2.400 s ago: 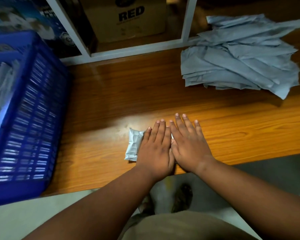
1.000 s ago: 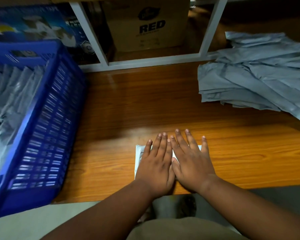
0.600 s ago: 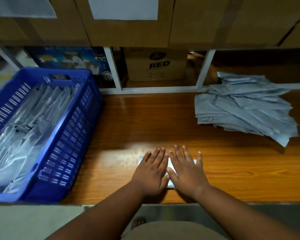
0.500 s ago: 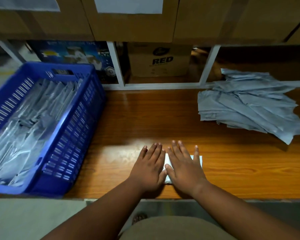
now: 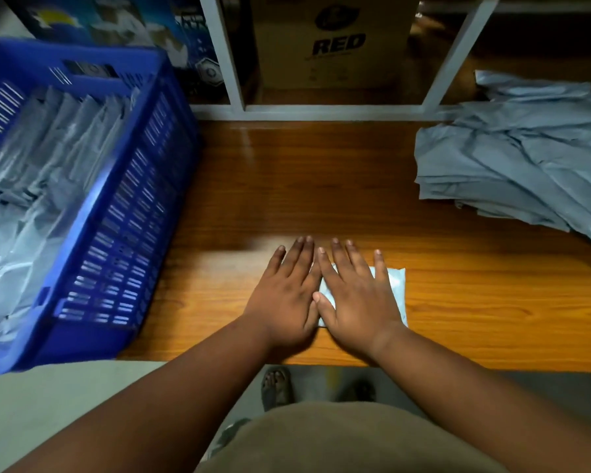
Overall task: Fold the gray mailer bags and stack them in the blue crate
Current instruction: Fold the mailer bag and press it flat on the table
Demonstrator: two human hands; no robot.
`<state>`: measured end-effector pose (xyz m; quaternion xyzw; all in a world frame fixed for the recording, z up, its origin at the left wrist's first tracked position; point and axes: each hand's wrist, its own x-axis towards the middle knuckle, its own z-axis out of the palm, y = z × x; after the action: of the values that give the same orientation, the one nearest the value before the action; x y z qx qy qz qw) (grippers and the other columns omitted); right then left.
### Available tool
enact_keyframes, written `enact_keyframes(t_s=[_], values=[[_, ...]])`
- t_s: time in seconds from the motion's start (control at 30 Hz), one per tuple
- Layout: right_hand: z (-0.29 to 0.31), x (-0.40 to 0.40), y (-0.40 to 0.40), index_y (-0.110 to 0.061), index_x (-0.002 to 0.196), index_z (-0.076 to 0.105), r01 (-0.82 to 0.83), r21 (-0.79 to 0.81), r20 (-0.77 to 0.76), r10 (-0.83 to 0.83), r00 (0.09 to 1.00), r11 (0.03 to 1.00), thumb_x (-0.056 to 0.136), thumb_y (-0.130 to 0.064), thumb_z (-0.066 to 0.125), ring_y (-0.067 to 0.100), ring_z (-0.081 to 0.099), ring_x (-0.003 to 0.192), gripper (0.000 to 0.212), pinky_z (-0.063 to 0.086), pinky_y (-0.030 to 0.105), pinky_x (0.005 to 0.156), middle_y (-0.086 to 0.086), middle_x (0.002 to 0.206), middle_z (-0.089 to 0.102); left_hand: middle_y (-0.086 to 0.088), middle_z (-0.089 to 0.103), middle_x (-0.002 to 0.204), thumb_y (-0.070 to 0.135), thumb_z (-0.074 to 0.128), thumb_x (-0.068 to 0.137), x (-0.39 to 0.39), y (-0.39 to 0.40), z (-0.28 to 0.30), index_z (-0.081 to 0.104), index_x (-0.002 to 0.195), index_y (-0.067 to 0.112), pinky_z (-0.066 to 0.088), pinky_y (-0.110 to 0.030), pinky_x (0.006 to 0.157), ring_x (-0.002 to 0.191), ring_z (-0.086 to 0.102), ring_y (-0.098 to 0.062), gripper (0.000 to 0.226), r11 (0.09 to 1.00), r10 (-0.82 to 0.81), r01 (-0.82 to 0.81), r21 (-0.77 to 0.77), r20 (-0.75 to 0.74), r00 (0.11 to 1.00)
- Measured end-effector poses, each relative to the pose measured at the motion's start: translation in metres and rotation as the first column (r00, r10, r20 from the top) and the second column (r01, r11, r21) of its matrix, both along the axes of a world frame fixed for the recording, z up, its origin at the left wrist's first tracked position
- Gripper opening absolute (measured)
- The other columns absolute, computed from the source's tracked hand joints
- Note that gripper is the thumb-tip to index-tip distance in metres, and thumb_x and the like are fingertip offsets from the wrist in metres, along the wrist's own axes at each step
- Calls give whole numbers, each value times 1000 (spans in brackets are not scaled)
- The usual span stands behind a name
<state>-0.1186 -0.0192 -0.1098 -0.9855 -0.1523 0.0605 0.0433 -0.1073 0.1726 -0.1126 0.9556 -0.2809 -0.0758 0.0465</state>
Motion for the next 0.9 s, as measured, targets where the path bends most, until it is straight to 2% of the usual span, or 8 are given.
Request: enact_keyframes(t_s=[0.3,0.37,0.43,0.47,0.57,0.67,0.8,0.9], values=[[11,0,2,-26,172,2,5,-4,-72,-5,997,1000,105,-68,12,25,-10,165,80,0,61,129,3,180,-4,-13,-10,177,51,21,105,-2,0,8,-5,169,11,6,-52,131,163,-17,-25,80,999,20,-19,31,-20,1000],[16,1,1,-28,172,3,0,2,-105,0,994,1000,104,-69,10,25,-12,165,80,-2,60,129,3,180,-5,-12,-4,178,53,20,105,-7,-1,16,-1,170,13,9,-50,131,164,-8,-25,79,998,65,-64,24,-27,998],[23,4,-4,-28,171,11,-34,-4,-119,33,992,999,102,-70,12,28,-1,165,81,3,59,129,6,179,4,-13,20,175,60,27,103,-8,-2,27,10,170,16,24,-49,126,159,18,-31,82,995,101,-101,24,7,995],[27,6,-7,-26,170,17,-65,-12,-114,63,991,998,102,-71,15,31,10,162,82,11,57,128,9,176,15,-12,33,167,65,31,100,-7,-1,32,17,169,18,33,-49,118,150,32,-32,85,993,115,-116,36,24,993],[43,18,-19,-22,160,36,-175,-75,-89,168,982,982,99,-74,30,32,39,138,81,36,51,111,10,154,42,-5,51,141,83,42,86,4,2,46,36,157,27,41,-45,100,126,49,-30,90,977,194,-195,90,10,981],[58,30,-24,-25,147,47,-226,-96,-110,215,970,969,96,-74,47,29,47,123,70,42,47,99,6,137,50,1,62,129,75,62,82,15,7,62,50,130,33,38,-46,99,121,56,-28,65,962,248,-231,142,-109,963],[74,39,-34,-29,142,51,-183,-36,-199,173,965,982,92,-70,64,27,57,118,67,47,46,99,0,133,51,2,71,108,34,69,93,20,21,88,68,106,27,48,-39,87,107,66,-26,15,970,239,-232,65,-124,963],[95,54,-45,-31,135,53,-170,73,-303,184,935,983,92,-61,73,20,58,110,56,51,39,89,-5,128,56,6,67,91,36,69,99,13,38,110,72,94,23,54,-36,73,86,65,-15,15,960,259,-268,-77,-111,960]])
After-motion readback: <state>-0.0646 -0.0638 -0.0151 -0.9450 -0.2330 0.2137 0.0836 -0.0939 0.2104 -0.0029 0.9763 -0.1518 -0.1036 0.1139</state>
